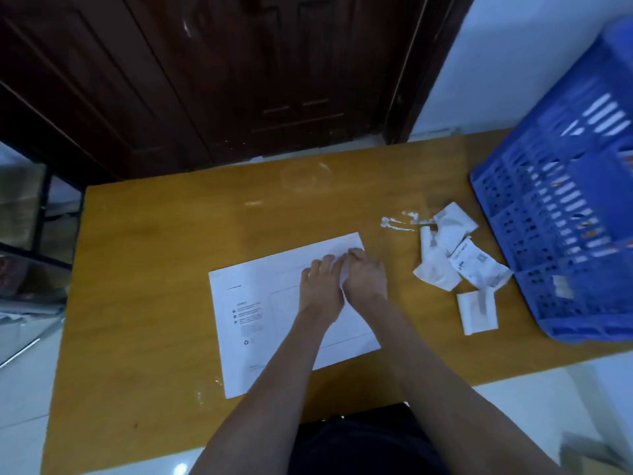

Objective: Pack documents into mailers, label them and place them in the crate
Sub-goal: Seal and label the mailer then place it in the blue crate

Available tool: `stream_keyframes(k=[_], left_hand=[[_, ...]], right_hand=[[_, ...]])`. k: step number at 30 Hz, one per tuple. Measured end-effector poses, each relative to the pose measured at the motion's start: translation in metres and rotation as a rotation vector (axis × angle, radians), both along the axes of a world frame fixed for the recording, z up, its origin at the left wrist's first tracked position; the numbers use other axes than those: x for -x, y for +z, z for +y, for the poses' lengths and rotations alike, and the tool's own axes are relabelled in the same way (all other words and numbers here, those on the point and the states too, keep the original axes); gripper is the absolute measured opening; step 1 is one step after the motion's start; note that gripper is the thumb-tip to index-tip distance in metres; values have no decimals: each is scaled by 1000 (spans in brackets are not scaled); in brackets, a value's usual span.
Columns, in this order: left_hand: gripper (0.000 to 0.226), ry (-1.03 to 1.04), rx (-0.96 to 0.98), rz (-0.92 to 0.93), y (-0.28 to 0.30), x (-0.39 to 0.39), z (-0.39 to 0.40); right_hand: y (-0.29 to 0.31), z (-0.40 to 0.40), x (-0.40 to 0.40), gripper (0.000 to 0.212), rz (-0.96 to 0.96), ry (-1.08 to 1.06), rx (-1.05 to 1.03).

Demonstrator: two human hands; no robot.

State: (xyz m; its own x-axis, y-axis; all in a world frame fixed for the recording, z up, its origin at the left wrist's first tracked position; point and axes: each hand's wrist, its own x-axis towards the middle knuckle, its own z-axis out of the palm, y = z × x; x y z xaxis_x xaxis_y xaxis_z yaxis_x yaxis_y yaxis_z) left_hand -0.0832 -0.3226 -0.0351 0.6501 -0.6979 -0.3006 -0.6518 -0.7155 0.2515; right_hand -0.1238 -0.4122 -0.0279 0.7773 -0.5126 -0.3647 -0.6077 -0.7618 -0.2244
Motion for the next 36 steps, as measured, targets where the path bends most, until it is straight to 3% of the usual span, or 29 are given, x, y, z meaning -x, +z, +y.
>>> stream_keyframes(k=[5,9,11,13,15,17,20,22,26,31,36], left_hand=[[63,14,-87,-20,-7,8,-10],[50,42,-142,-27,-1,3,-23],[41,33,-158,-115,4,-1,-33],[37,21,-166,-207,9,-3,-46],[33,40,-162,-224,13,-1,-61],[30,83,-134,-203,17,4,-76],[24,123,-61,-174,21,13,-95],[20,123,15,-109,21,20,-108],[20,87,95,27,21,42,-133],[16,111,191,131,21,53,-150],[13,391,578,498,34,51,-169]], right_hand=[[-12,-4,13,50,-7,82,5],[-5,-20,-1,38,35,40,-68],[5,-37,-9,35,-1,-101,-248],[11,-55,-8,31,-182,-372,-515],[16,-73,-1,24,-405,-564,-608],[20,-91,15,22,-511,-648,-535],[16,-124,50,20,-501,-852,-311],[6,-142,74,23,-389,-933,-223],[-5,-159,89,61,-76,-896,-243],[-4,-167,87,30,-113,-925,-248],[17,-165,85,12,-364,-903,-85]])
